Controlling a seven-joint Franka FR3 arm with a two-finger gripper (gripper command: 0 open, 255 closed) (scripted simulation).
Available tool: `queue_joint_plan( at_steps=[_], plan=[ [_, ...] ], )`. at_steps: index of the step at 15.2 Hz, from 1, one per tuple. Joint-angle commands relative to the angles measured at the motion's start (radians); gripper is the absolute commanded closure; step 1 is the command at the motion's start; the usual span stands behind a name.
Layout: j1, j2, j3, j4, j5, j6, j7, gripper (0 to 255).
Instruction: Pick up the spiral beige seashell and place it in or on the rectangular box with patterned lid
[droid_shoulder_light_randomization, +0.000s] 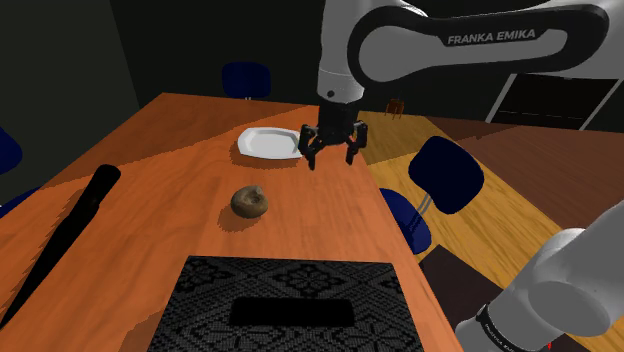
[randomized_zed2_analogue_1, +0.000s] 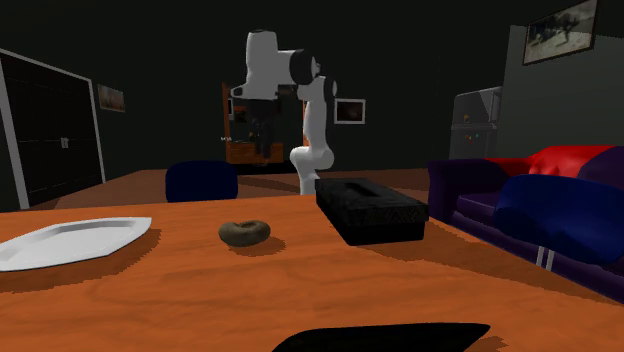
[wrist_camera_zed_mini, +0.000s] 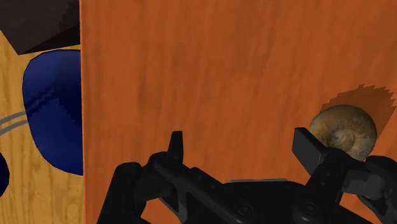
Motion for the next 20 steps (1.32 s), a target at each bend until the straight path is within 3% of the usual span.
queue_joint_plan(
  at_steps=[1, 6, 12, 20],
  plan=[
    [0.005, 0.089, 0.033, 0.068, -0.048, -0.005, 0.088, 0],
    [0.061, 0.347, 0.074, 0.288, -0.193, -0.057, 0.290, 0],
    [0.202, 0.678, 0.040, 0.655, -0.344, -0.191, 0.457, 0],
    [0.181, 0.671, 0.033, 0.539, -0.344, -0.086, 0.470, 0]
  ],
)
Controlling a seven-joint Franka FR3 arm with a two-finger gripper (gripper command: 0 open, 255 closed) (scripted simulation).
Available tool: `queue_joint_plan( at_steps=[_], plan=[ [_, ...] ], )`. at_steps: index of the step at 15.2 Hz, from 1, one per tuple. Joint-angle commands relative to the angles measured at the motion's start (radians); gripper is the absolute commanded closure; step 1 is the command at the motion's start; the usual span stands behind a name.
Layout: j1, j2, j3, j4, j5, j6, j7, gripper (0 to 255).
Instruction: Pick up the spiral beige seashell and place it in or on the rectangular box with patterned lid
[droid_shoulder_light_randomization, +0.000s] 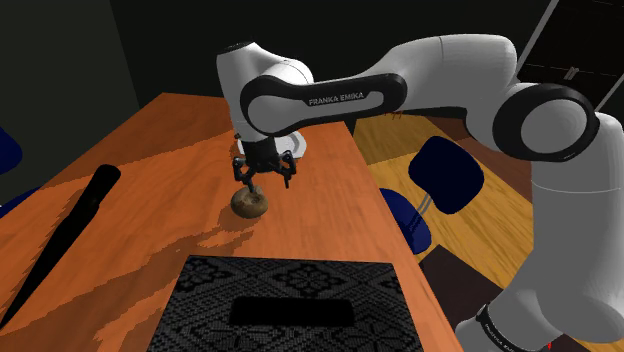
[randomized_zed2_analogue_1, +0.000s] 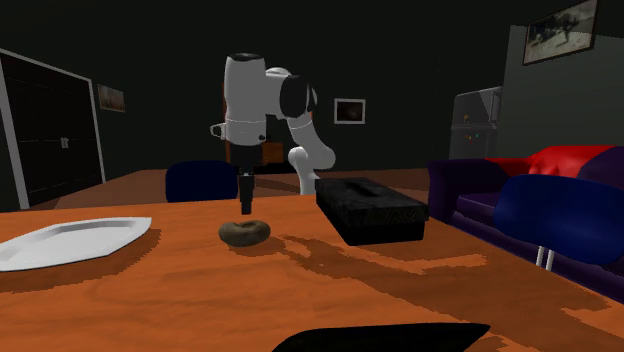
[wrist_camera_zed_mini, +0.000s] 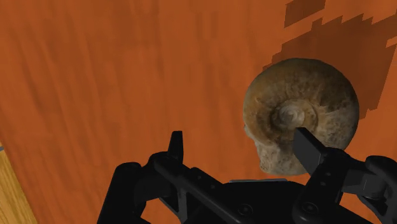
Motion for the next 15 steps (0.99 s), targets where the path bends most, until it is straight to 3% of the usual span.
queue_joint_plan(
  at_steps=[1, 8, 9, 15],
  plan=[
    [-0.005, -0.003, 0.000, -0.022, 0.000, 0.019, 0.002, 0],
    [-0.005, -0.003, 0.000, -0.021, 0.000, 0.018, 0.002, 0],
    [-0.005, -0.003, 0.000, -0.021, 0.000, 0.018, 0.002, 255],
    [-0.005, -0.003, 0.000, -0.021, 0.000, 0.018, 0.002, 255]
  ],
)
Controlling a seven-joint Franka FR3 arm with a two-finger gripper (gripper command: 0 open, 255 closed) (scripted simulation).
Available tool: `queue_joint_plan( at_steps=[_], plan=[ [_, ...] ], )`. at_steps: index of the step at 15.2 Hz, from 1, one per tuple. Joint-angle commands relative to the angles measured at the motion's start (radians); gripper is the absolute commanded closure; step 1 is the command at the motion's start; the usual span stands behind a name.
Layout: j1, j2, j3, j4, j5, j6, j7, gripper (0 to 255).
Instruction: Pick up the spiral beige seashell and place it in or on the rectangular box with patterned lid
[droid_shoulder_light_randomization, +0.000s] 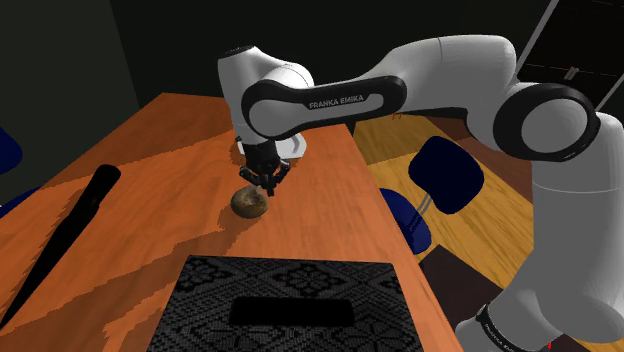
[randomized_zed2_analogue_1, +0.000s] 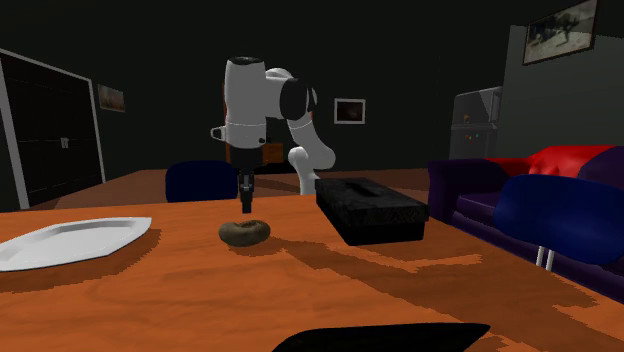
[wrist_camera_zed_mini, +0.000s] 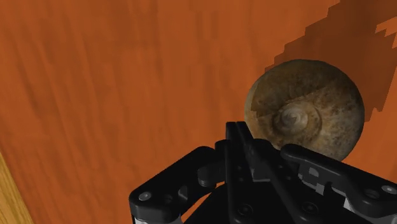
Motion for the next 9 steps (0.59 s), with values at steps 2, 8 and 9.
queue_joint_plan(
  at_steps=[2, 8, 9],
  plan=[
    [0.000, 0.000, 0.000, 0.000, 0.000, 0.000, 0.000, 255],
    [-0.210, -0.224, 0.084, -0.386, 0.122, 0.378, -0.306, 0],
    [-0.351, -0.311, 0.148, -0.565, 0.280, 0.654, -0.633, 0]
  ],
)
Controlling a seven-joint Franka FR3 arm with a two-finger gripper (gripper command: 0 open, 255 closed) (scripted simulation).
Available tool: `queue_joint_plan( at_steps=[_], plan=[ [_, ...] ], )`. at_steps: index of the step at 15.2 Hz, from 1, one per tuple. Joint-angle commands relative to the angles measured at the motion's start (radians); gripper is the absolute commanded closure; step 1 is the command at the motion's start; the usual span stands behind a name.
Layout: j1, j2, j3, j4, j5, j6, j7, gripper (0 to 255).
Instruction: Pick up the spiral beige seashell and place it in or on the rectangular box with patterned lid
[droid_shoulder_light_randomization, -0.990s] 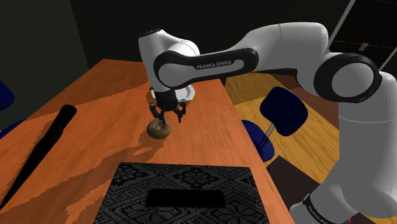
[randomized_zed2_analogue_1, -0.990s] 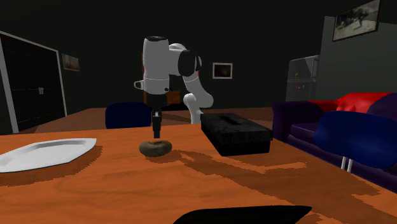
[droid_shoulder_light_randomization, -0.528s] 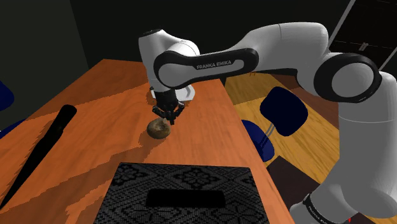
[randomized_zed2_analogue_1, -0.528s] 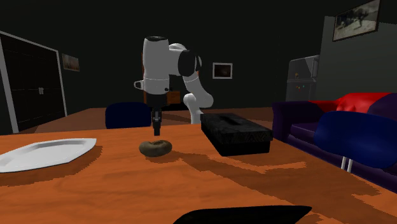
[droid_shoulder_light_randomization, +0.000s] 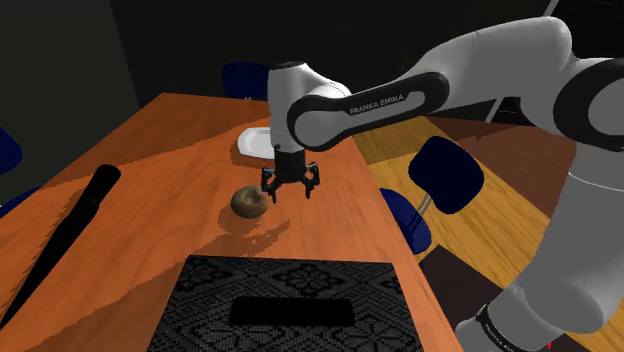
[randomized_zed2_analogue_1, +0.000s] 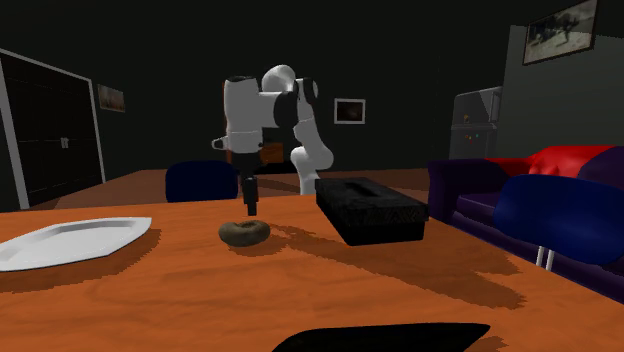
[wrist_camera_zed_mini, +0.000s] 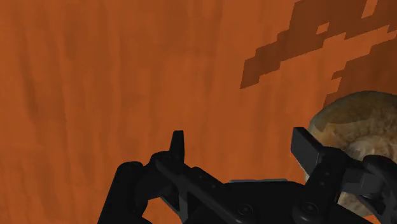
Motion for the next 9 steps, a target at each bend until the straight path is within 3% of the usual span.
queue_joint_plan(
  at_steps=[1, 2, 3, 4, 6, 7, 8, 9],
  plan=[
    [0.000, 0.000, 0.000, 0.000, 0.000, 0.000, 0.000, 0],
    [0.017, -0.003, -0.019, 0.000, 0.006, 0.001, -0.004, 0],
    [-0.056, -0.071, 0.001, -0.122, 0.086, 0.198, -0.215, 0],
    [-0.135, -0.109, 0.036, -0.215, 0.204, 0.373, -0.461, 0],
    [-0.296, -0.100, 0.141, -0.299, 0.575, 0.600, -1.087, 0],
    [-0.395, -0.052, 0.224, -0.289, 0.776, 0.629, -1.428, 0],
    [-0.499, 0.026, 0.312, -0.253, 0.922, 0.611, -1.733, 0],
    [-0.579, 0.129, 0.380, -0.199, 0.994, 0.559, -1.983, 0]
  ],
)
